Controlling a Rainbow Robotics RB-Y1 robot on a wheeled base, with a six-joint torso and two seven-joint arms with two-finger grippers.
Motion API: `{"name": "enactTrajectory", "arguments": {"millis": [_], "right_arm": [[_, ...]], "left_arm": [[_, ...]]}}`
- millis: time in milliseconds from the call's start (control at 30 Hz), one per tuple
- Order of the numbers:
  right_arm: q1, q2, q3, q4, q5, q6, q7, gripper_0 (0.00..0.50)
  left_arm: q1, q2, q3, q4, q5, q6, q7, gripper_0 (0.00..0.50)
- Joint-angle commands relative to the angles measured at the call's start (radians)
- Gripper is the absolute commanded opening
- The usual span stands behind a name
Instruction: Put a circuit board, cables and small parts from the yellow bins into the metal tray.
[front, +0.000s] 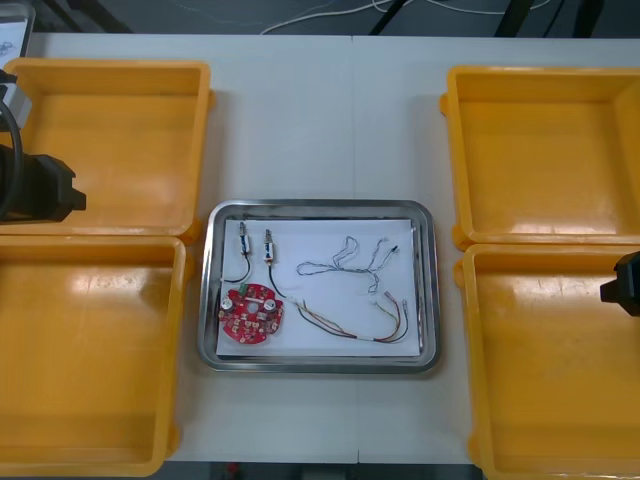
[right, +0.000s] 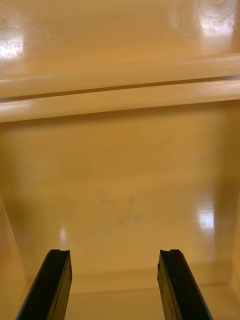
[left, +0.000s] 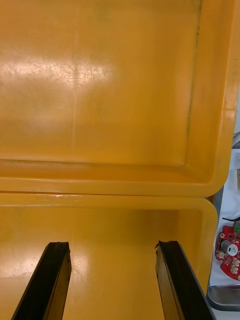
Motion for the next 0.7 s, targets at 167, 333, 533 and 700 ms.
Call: {"name": "enactTrajectory", "arguments": {"millis": [167,333,533,700], "right_arm": [[0.011,0.005,-0.035,-0.028,0.000,0.003,-0.040,0.500],[0.011,0.005,-0.035,-0.028,0.000,0.003,-0.040,0.500],[0.011,0.005,-0.035,-0.028,0.000,0.003,-0.040,0.500],[0.011,0.005,-0.035,-0.028,0.000,0.003,-0.040,0.500]], "left_arm": [[0.041,0.043,0.033,-0.058,-0.036,0.006,-0.112,0.500],[0.041,0.042,0.033,-0.058,-0.035,0.006,-0.118,0.500],[0.041,0.043,0.031,-0.061,-0.032,0.006,-0.126,0.500],[0.041,0.043,0.031,-0.061,-0.032,0.006,-0.126,0.500]]}}
